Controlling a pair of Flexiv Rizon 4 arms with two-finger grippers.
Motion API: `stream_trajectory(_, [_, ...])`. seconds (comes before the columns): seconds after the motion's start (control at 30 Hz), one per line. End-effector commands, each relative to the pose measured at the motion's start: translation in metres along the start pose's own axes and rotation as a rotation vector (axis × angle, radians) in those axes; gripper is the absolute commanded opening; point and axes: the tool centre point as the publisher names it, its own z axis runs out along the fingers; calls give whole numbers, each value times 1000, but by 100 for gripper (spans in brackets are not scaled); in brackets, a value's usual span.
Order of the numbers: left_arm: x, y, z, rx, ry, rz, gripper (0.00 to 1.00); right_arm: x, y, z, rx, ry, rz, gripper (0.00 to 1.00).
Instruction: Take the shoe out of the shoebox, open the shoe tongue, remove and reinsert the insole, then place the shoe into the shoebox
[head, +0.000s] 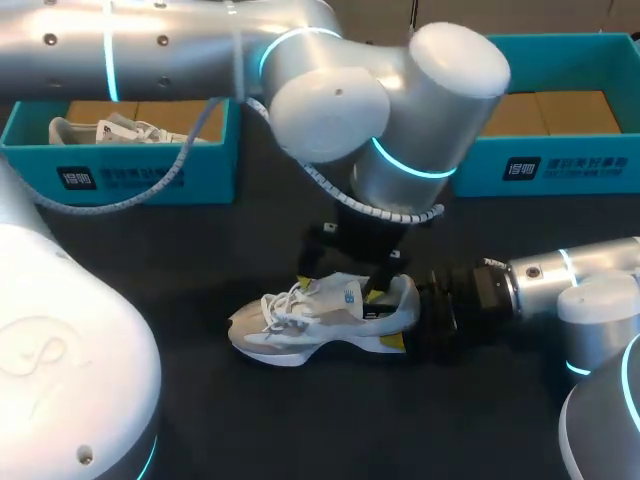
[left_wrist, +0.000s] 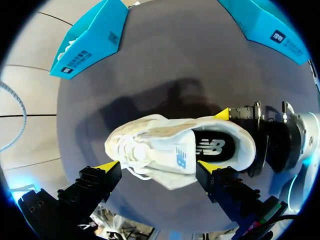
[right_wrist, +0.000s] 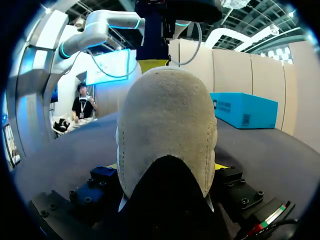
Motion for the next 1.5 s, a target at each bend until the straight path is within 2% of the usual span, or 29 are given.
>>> stream_trajectory(0.03, [10, -3, 6, -6, -39, -13, 100, 1, 1, 2, 5, -1, 1, 0])
stream_trajectory(0.67, [23, -9, 28, 0, -95, -51, 100, 1, 1, 2, 5, -1, 1, 0])
stream_trajectory(0.93, [15, -6, 38, -42, -165, -75, 100, 1, 1, 2, 5, -1, 1, 0])
stream_trajectory(1.1, [9, -8, 38, -56, -168, -86, 100, 1, 1, 2, 5, -1, 1, 0])
stream_trajectory(1.3, [0, -6, 36, -63, -163, -96, 86, 1, 1, 2, 5, -1, 1, 0])
stream_trajectory(1.5, [-10, -3, 30, -61, -129, -99, 65, 1, 1, 2, 5, -1, 1, 0])
